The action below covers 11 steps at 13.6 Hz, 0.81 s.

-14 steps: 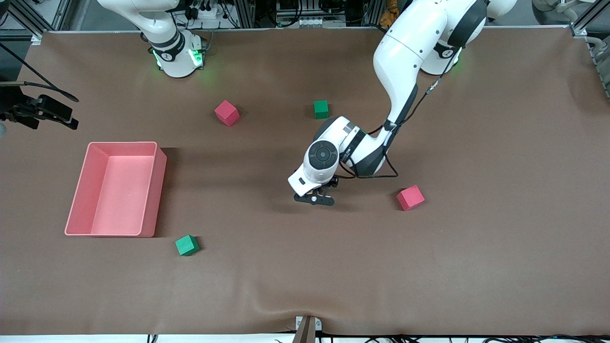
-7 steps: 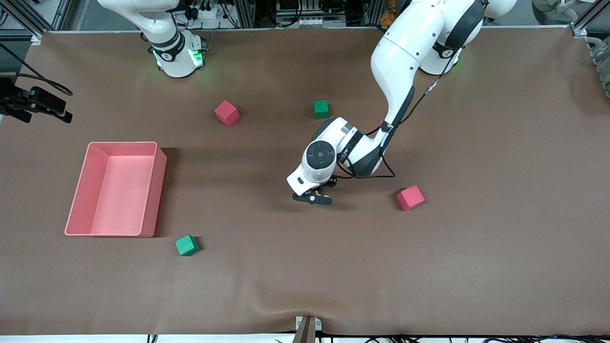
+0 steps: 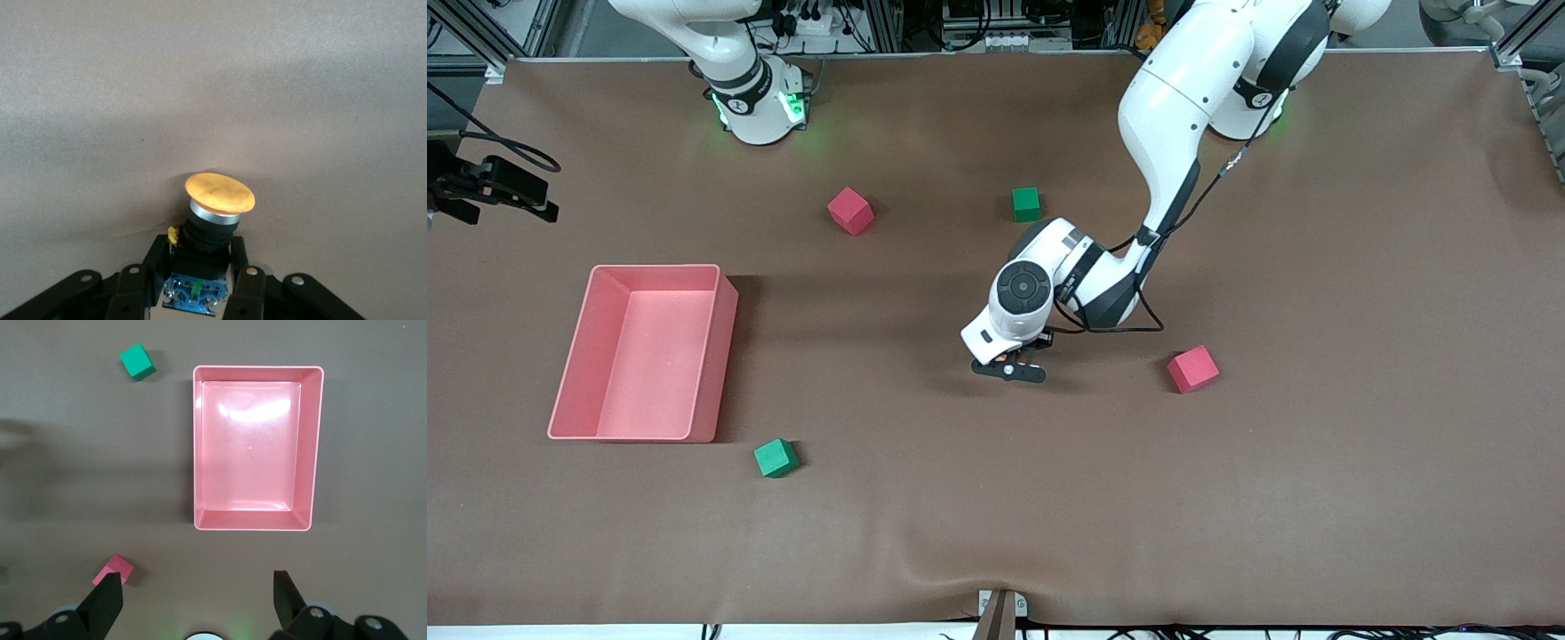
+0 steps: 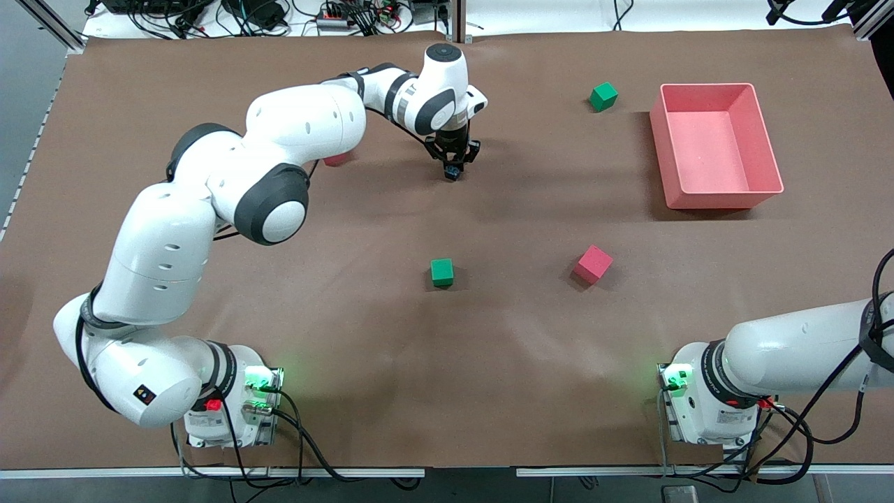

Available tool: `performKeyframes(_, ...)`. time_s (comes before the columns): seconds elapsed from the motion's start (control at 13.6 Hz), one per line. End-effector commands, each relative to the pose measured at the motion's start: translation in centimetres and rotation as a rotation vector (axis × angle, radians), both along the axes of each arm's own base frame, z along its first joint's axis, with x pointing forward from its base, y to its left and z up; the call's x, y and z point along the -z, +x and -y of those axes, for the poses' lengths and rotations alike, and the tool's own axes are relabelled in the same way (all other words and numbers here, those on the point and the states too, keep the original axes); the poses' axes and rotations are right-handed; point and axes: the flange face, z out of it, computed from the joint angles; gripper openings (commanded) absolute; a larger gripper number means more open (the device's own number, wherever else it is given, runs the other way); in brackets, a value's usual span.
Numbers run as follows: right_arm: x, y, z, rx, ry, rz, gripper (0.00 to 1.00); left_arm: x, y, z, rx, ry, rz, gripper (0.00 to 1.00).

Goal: Place and upright button with both arms
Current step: 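Grasp the button base with the left gripper while the right gripper withdraws, then lift and turn the button cap-up with the left gripper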

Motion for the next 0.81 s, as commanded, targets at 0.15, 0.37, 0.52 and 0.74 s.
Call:
performKeyframes(0.15,-0.9,-0.4,0.5,-0.001,-0.009,-0.006,1.00,-4.8,0.7,0.9,-0.103,-0.019,0.061,0.00)
performKeyframes(0.37,-1.0,-0.4,0.4,-0.002,0.000,-0.002,1.00,-6.2,-1.3,3.3,-0.324,-0.013,0.064,0.00)
performKeyframes(0.52,-1.0,-0.4,0.4,-0.003,0.000,-0.002,1.00,-7.5,-2.3,4.4,-0.434,0.035,0.160,0.00)
performKeyframes(0.74,-1.0,-0.4,0.4,-0.002,0.000,-0.002,1.00,-7.9,-5.2,7.1,-0.540,0.083,0.283,0.00)
